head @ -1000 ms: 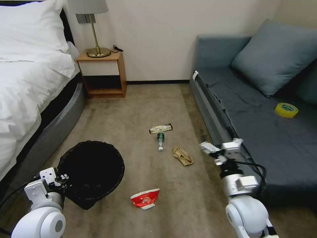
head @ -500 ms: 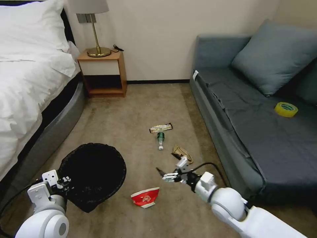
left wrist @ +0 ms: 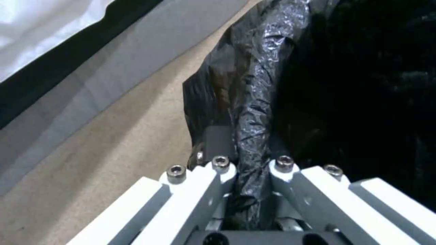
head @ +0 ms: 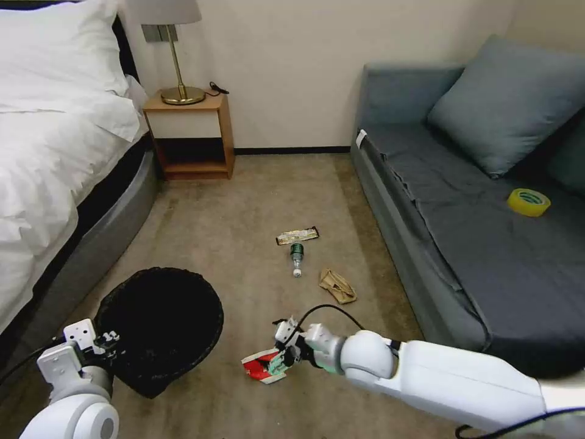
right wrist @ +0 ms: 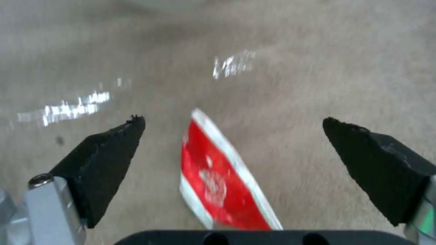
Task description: Pick up the trash bin, then pick up the garbage on the floor and place it into the trash bin.
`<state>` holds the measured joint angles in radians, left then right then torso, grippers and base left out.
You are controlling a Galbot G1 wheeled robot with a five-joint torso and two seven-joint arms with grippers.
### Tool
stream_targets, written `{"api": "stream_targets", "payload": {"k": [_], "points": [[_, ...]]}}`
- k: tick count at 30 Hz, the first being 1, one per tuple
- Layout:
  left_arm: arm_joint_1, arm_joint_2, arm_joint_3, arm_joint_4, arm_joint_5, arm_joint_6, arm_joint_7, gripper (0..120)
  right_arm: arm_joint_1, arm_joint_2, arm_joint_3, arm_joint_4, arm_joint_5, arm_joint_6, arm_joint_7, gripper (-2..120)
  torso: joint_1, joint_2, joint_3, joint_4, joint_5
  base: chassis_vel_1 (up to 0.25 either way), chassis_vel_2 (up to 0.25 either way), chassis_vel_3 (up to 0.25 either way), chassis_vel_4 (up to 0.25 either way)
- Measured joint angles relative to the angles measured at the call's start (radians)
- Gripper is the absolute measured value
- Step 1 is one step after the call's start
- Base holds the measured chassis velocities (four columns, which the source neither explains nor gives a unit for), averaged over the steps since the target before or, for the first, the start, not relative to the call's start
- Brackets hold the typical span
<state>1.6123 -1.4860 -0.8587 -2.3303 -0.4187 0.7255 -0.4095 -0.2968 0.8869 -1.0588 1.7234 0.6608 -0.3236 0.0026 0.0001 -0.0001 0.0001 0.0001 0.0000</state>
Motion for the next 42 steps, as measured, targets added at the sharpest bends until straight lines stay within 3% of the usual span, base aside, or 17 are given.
{"api": "stream_targets", "payload": {"k": [7,21,27,31,42], "points": [[0.01,-0.002,0.0,-0.019,-0.005,0.0,0.0,3,0.11,0.013,-0.114,-0.057,0.016,0.017,-0.028,100,0.0,0.0,0.0,-0.0002,0.0,0.0,0.0,0.0,0.0],[0.008,-0.009,-0.02,-0.026,-0.017,-0.01,0.004,3,0.189,0.154,-0.336,-0.331,0.029,0.129,-0.088,100,0.0,0.0,0.0,-0.0002,-0.0001,0.0,0.0,0.0,0.0],[0.007,-0.011,-0.032,-0.024,-0.025,-0.013,0.004,3,0.194,0.221,-0.374,-0.409,0.03,0.147,-0.107,100,0.0,0.0,0.0,-0.0001,-0.0002,0.0,0.0,0.0,0.0],[0.007,-0.01,-0.041,-0.015,-0.03,-0.017,0.005,3,0.192,0.305,-0.4,-0.513,0.028,0.169,-0.143,100,0.0,0.0,0.0,0.0001,-0.0001,0.0,0.0,0.0,0.0],[0.006,-0.004,-0.049,0.004,-0.032,-0.031,0.008,3,0.169,0.37,-0.413,-0.652,0.023,0.185,-0.172,100,0.0,0.0,0.0,-0.0001,-0.0001,0.0,0.0,0.0,0.0]]}}
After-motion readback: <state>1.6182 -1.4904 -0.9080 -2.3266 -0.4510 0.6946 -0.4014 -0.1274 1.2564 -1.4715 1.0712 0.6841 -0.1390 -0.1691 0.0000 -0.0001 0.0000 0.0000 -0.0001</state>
